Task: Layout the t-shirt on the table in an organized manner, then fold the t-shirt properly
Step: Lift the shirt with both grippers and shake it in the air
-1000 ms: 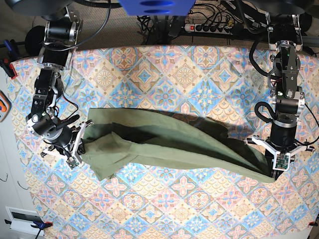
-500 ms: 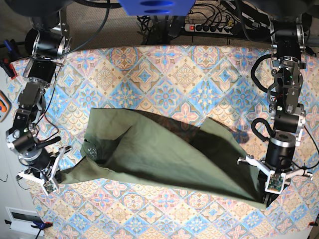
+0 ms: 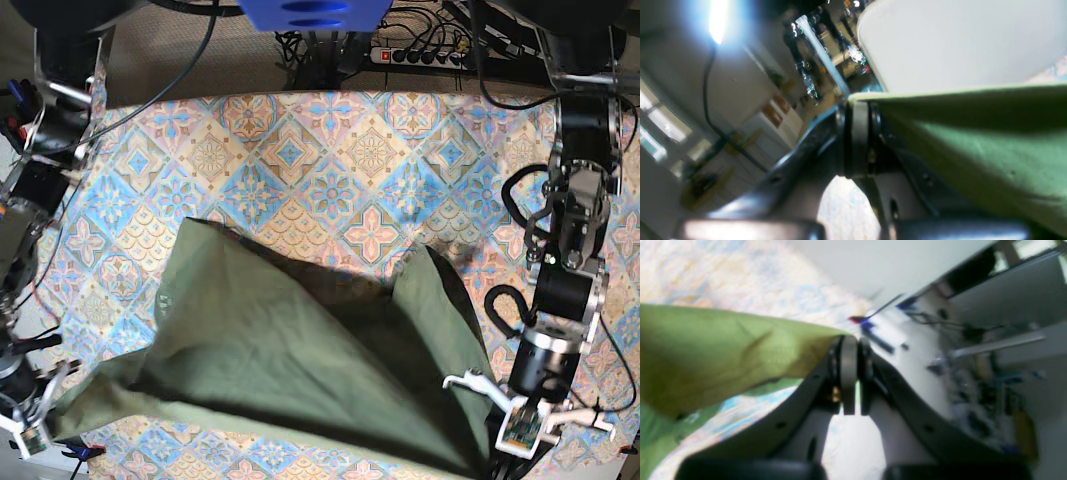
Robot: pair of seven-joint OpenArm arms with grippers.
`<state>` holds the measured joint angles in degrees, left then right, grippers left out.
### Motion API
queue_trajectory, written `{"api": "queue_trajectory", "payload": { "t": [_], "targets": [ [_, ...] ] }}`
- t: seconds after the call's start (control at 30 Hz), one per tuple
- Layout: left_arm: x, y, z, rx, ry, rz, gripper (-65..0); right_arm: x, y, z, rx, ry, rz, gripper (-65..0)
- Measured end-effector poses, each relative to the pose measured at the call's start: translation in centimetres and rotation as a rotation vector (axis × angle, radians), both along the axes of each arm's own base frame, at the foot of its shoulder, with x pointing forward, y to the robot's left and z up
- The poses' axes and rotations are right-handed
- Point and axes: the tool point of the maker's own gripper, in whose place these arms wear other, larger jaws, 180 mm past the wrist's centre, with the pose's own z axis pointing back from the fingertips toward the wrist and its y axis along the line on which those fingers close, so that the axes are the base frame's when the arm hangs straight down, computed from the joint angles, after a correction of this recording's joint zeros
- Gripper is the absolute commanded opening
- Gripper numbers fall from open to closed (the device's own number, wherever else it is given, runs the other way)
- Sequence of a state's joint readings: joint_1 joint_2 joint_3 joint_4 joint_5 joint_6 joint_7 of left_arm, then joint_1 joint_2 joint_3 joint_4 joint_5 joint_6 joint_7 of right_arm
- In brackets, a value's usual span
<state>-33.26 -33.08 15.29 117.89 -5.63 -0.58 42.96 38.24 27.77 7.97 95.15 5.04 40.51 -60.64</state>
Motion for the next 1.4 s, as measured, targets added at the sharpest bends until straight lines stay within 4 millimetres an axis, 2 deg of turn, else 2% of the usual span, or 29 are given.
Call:
{"api": "queue_trajectory", "payload": {
  "t": [0.1,0.2,0.33,0.47,0.63,0.7,0.77,0.83,0.9,0.93,0.97,1.03,1.1,1.17,1.3,1.4],
  "targets": [
    [-0.1,-2.1,3.3,0.021,-0.083,-0.058,-65.0,0.5,-1.7,3.0,-0.001,-0.044,-0.032,-64.2],
    [0.2,-3.4,5.2,0.064,-0.122,-0.079,-65.0,0.9,-3.4,5.6,0.005,-0.078,-0.066,-64.2],
    [0.5,-5.4,6.4,0.117,-0.144,-0.115,-65.0,1.4,-4.4,8.6,-0.007,-0.107,-0.083,-64.2],
    [1.6,-5.9,7.3,0.121,-0.145,-0.115,-65.0,2.4,-4.5,12.2,-0.018,-0.166,-0.057,-64.1],
    [1.9,-6.4,8.5,0.108,-0.159,-0.119,-65.0,3.2,-5.2,14.0,-0.018,-0.16,-0.065,-64.1],
    [1.8,-6.4,9.0,0.107,-0.174,-0.12,-65.0,3.4,-4.8,14.1,-0.051,-0.141,-0.065,-64.1],
    [1.8,-6.7,8.1,0.114,-0.163,-0.122,-65.0,3.2,-4.2,13.2,-0.1,-0.09,-0.079,-64.3],
    [2.1,-7.2,5.2,0.146,-0.102,-0.137,-65.0,3.3,-2.1,11.4,-0.116,-0.077,-0.027,-64.3],
    [2.5,-7.1,2.0,0.171,-0.014,-0.139,-65.0,2.8,-0.3,6.5,-0.154,-0.001,0.025,-64.3],
    [2.7,-6.8,1.3,0.174,0.007,-0.129,-65.0,2.3,0.1,3.5,-0.17,0.06,0.031,-64.3],
    [2.8,-6.6,1.3,0.173,0.009,-0.122,-65.0,1.8,0.6,0.6,-0.184,0.118,0.041,-64.3],
    [2.9,-6.5,2.6,0.17,-0.024,-0.118,-65.0,0.9,2.3,-3.9,-0.158,0.191,0.083,-64.3],
    [2.9,-6.8,3.7,0.156,-0.058,-0.129,-65.0,0.9,3.6,-4.8,-0.094,0.17,0.096,-64.2],
    [3.8,-7.2,3.4,0.191,-0.042,-0.125,-65.0,0.7,4.5,-5.0,-0.034,0.137,0.125,-64.1],
    [7.9,-8.0,1.8,0.257,0.066,-0.091,-65.0,-0.4,3.4,-8.4,0.026,0.204,0.071,-64.1],
    [10.5,-10.8,4.2,0.277,0.061,-0.098,-65.0,-1.1,1.9,-8.6,0.051,0.199,0.033,-64.1]
  ]
}}
